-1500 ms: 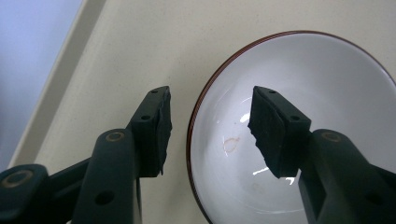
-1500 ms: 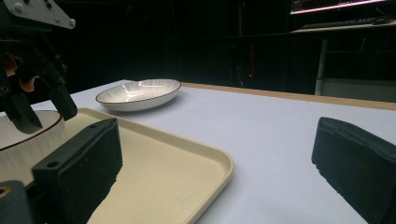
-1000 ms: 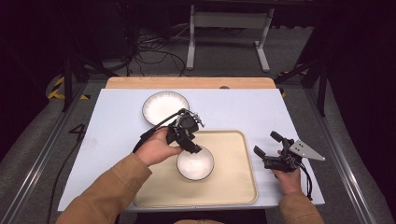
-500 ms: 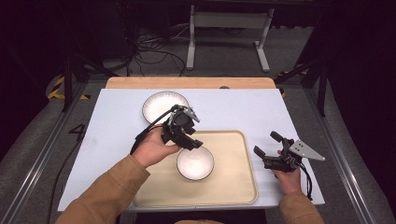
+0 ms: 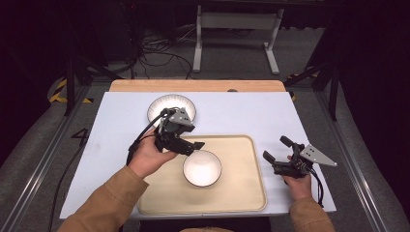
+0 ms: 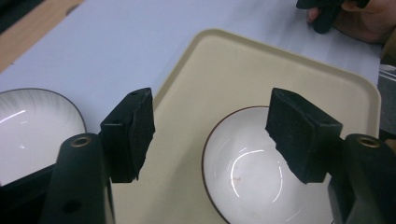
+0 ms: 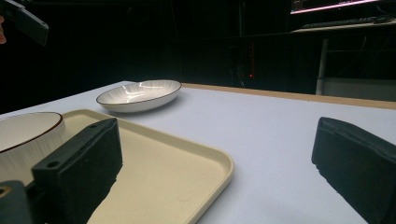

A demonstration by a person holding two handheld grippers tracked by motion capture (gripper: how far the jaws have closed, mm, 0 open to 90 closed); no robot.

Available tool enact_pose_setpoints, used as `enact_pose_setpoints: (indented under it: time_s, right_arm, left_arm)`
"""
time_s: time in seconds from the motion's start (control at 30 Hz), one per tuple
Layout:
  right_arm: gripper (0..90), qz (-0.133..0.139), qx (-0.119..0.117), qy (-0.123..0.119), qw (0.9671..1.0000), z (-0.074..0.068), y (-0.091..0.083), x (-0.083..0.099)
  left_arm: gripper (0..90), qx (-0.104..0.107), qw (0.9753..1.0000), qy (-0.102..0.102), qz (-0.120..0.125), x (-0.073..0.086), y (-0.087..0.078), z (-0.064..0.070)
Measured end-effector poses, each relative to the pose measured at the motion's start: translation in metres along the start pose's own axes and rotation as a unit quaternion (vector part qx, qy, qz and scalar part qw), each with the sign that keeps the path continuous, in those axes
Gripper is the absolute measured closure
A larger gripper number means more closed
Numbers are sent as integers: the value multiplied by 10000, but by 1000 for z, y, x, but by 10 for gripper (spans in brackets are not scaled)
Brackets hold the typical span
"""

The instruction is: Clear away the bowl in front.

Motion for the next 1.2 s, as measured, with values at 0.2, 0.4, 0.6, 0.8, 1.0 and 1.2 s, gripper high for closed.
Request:
enact_pose_setpoints:
  time_s: [0.2, 0.4, 0.6, 0.8, 1.0, 1.2]
  right_arm:
    - [21, -19, -47, 23, 10000, 0, 1, 0]
    - [21, 1, -80, 45, 10000, 0, 2, 0]
    - [22, 16, -87, 52, 9999, 1, 2, 0]
    - [21, 14, -82, 54, 10000, 1, 2, 0]
    - [19, 20, -30, 0, 10000, 0, 0, -1]
    - [18, 50, 29, -93, 9999, 0, -1, -2]
  left_arm:
    - [275, -46, 9985, -103, 537, 15, -12, 2]
    - [233, -66, 9931, -164, 1163, 32, -22, 0]
    - [165, -194, 9835, -207, 1788, 53, -32, -5]
    - [140, -325, 9766, -164, 2119, 70, -41, -7]
    - [122, -353, 9732, -371, 2243, 90, -49, -14]
    - [117, -484, 9696, -590, 2324, 112, -59, -21]
Point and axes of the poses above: each handheld gripper's, and its own axes: y roughly forward along the jaws, x roughly out of its underside, z roughly to its right, the point moved 1 cm from there along y, roughly forward along the jaws, and after that the axes turned 5 degrees about z, right-handed, at the moved point
